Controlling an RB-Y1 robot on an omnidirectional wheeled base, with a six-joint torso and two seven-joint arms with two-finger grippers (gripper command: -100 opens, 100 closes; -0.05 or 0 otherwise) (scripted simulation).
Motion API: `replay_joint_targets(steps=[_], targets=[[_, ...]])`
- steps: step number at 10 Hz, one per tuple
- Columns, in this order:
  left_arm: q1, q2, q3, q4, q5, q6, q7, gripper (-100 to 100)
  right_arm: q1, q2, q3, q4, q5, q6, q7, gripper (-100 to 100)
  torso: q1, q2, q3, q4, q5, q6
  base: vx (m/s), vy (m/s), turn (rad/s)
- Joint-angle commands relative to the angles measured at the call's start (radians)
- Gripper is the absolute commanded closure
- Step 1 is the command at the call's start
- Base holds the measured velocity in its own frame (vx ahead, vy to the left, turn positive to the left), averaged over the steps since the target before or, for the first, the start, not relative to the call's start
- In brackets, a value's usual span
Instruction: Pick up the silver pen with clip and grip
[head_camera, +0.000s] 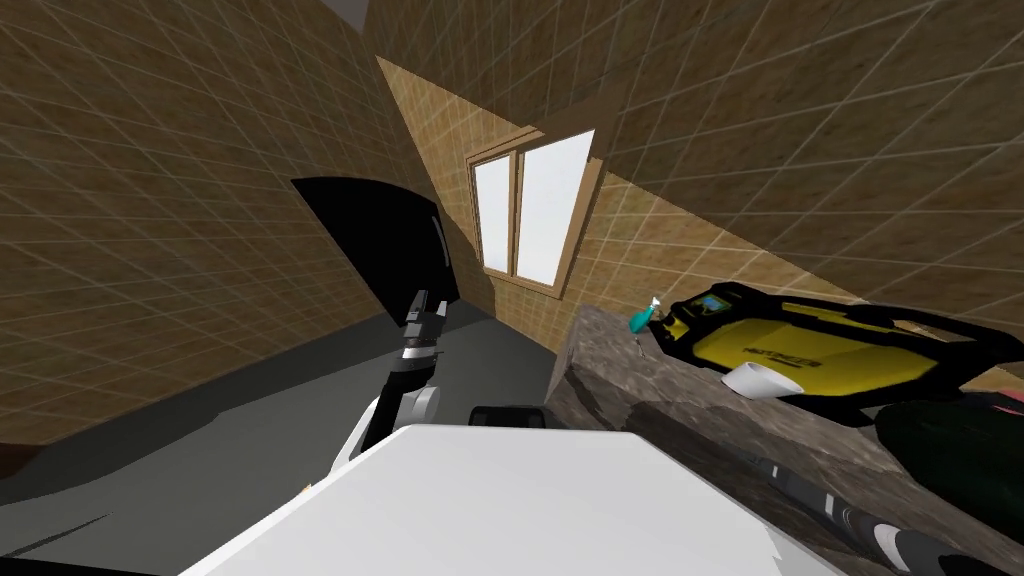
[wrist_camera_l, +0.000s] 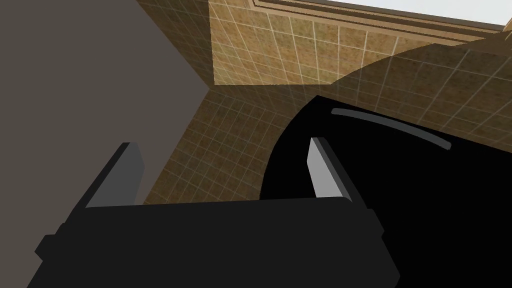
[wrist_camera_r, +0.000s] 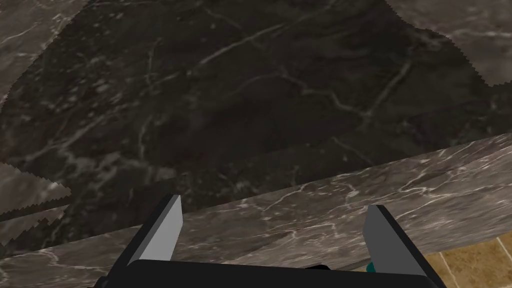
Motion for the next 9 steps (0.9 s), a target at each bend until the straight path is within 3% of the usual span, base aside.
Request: replay_joint_targets(steps=[1, 5, 9], targets=[[0.000, 0.000, 0.000, 0.000, 0.000, 0.000, 0.000, 0, -0.007, -0.050, 0.034, 0.025, -0.032, 0.035, 0.011, -100, 0.000, 0.000, 0.000, 0.000, 0.000, 0.000, 0.165, 0.001, 0.317], [0.000, 0.000, 0.000, 0.000, 0.000, 0.000, 0.000, 0, 0.000, -0.129, 0.091, 0.039, -0.116, 0.119, 0.049, -100, -0.003, -0.005, -0.003, -0.001, -0.001, 0.000, 0.194, -0.038, 0.309], [0.000, 0.000, 0.000, 0.000, 0.000, 0.000, 0.000, 0, -0.006, -0.153, 0.136, 0.023, -0.175, 0.185, 0.080, -100, -0.002, -0.004, -0.002, -0.001, -0.001, 0.000, 0.163, -0.055, 0.225]])
